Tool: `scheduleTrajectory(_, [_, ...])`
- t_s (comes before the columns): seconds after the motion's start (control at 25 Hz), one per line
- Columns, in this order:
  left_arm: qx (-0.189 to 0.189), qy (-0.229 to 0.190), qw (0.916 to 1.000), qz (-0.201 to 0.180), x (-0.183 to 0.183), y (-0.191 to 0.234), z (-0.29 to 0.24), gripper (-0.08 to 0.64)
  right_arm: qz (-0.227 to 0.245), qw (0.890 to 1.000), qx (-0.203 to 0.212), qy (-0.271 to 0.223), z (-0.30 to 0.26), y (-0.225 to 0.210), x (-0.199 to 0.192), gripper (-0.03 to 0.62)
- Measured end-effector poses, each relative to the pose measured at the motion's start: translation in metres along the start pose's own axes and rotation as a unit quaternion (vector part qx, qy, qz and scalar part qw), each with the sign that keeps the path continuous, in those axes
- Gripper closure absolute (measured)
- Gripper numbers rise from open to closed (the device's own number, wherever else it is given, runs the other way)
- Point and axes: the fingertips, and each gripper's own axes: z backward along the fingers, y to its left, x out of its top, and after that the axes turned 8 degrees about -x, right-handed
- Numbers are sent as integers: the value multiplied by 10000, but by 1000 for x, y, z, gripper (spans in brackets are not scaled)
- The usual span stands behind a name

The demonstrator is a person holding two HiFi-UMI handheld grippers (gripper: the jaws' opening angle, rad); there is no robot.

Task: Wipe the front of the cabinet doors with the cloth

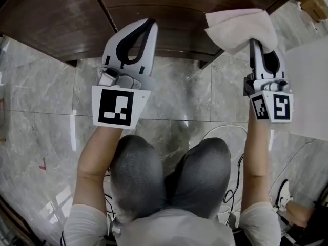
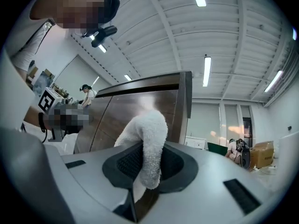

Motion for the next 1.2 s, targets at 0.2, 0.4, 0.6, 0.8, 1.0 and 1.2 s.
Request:
scheduleTrajectory(0.2, [252, 291, 9992, -60, -14, 29, 43, 541, -221, 9991, 338, -123, 6, 46, 16, 512])
scheduleTrajectory(0.4, [570, 367, 9976, -130, -19, 70, 85, 541, -466, 9942, 940, -215, -7, 118, 27, 512])
scheduleTrajectory(0.6, [721, 483, 9962, -114, -29, 94, 118, 541, -442, 9886, 1437, -129, -29, 190, 18, 512])
scheduleTrajectory(0.8, [597, 568, 9964, -195, -45, 105, 132, 541, -352, 9841, 1740, -74, -56, 252, -3, 512])
scheduleTrajectory(1.0, [471, 564, 9973, -82, -62, 107, 136, 541, -106, 9784, 2053, 208, -80, 308, -34, 512])
scheduleTrajectory(1.2, [469, 463, 9978, 96, -70, 117, 142, 541, 326, 9745, 2174, 448, -99, 337, -66, 512])
